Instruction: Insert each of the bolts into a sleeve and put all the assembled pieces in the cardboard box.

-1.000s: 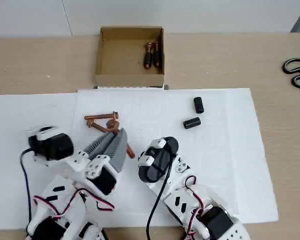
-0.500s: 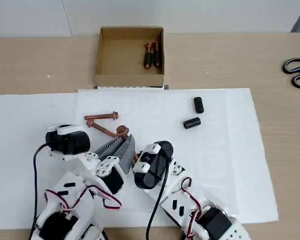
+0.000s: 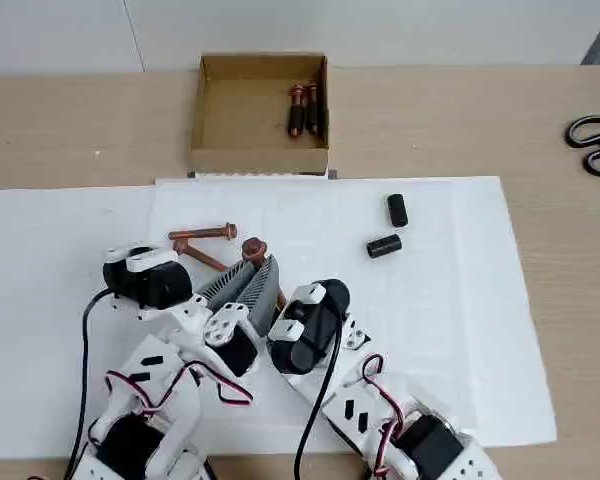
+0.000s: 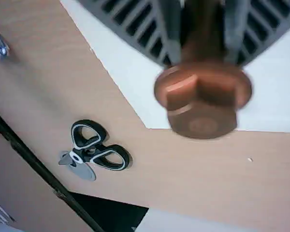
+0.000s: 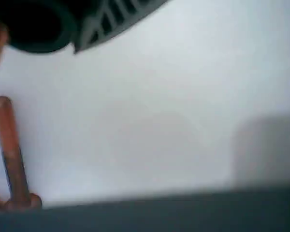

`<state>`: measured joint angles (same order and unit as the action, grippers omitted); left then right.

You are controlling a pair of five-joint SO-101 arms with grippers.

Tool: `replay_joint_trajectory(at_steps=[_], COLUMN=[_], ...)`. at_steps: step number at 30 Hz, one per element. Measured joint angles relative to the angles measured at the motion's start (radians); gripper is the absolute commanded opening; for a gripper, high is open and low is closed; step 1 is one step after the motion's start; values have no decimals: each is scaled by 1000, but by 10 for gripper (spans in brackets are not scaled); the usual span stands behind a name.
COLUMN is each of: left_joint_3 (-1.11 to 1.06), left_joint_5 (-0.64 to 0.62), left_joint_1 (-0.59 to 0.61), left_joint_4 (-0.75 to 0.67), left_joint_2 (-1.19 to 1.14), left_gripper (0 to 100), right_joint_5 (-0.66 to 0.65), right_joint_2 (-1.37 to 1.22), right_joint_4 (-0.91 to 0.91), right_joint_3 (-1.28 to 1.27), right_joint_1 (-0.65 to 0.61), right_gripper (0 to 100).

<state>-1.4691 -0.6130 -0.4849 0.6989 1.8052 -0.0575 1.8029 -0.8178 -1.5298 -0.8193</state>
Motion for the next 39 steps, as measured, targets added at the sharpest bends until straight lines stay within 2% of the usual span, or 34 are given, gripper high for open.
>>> replay_joint_trajectory(at_steps=[9, 15, 31, 39], left_joint_3=[-3, -3, -72, -72], left_joint_5=[0, 0, 0, 51], left_joint_1=[0, 0, -6, -80], left_joint_4=[-3, -3, -17, 37], left_joint_2=[0, 0, 0, 0], left_gripper=[6, 6, 6, 6], right_joint_5=[0, 41, 55, 55], right_joint_2=[0, 0, 0, -2], right_joint_4=[0, 0, 0, 0], right_joint_3=[0, 0, -2, -2], right_joint_1=[0, 55, 55, 60], right_gripper=[3, 3, 3, 3])
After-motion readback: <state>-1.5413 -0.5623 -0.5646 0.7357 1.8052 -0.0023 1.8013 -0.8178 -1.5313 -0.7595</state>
